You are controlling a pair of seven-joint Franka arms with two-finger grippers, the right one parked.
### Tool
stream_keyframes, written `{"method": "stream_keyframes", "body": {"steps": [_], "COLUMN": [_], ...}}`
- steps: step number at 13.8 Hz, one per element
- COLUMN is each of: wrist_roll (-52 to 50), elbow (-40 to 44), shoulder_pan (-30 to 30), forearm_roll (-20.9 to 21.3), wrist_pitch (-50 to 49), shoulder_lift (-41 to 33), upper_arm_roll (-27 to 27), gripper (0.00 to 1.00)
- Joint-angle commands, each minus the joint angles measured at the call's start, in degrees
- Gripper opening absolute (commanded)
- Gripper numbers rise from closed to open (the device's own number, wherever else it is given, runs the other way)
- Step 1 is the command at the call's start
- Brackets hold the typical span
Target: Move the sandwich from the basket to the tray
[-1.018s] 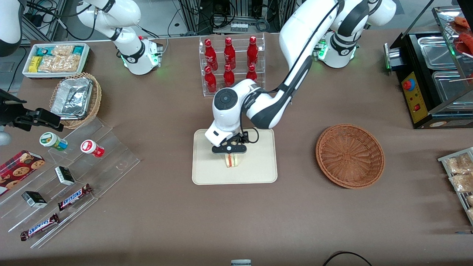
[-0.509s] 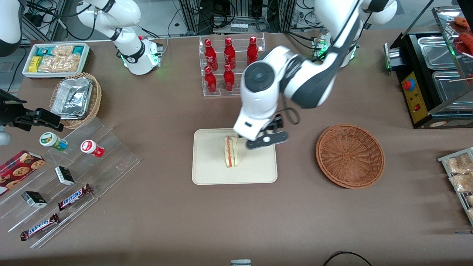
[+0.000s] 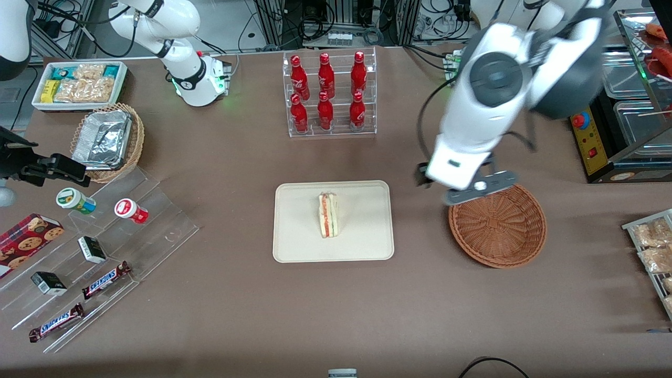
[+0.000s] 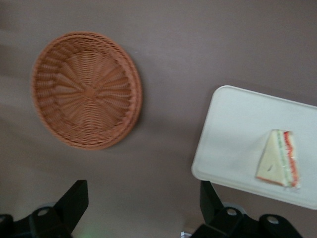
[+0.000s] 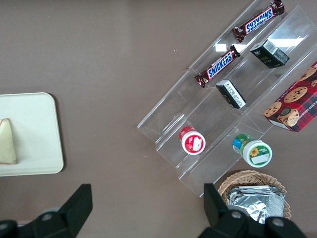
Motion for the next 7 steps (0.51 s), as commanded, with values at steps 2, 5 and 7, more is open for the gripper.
{"method": "stream_keyframes", "body": {"steps": [2, 5, 7], "wrist_roll": [10.98, 21.68, 29.69], "elbow": [-4.04, -4.21, -4.21], "shoulder_pan": [6.66, 14.38, 18.61], "forearm_roll": [-1.05, -4.1, -4.74], "wrist_pitch": [-4.07, -7.24, -8.91], "shoulder_lift": [-6.64, -9.89, -10.95], "upper_arm_roll": [-0.44, -0.35, -0.35], "gripper": [0.99, 0.99, 0.99]}}
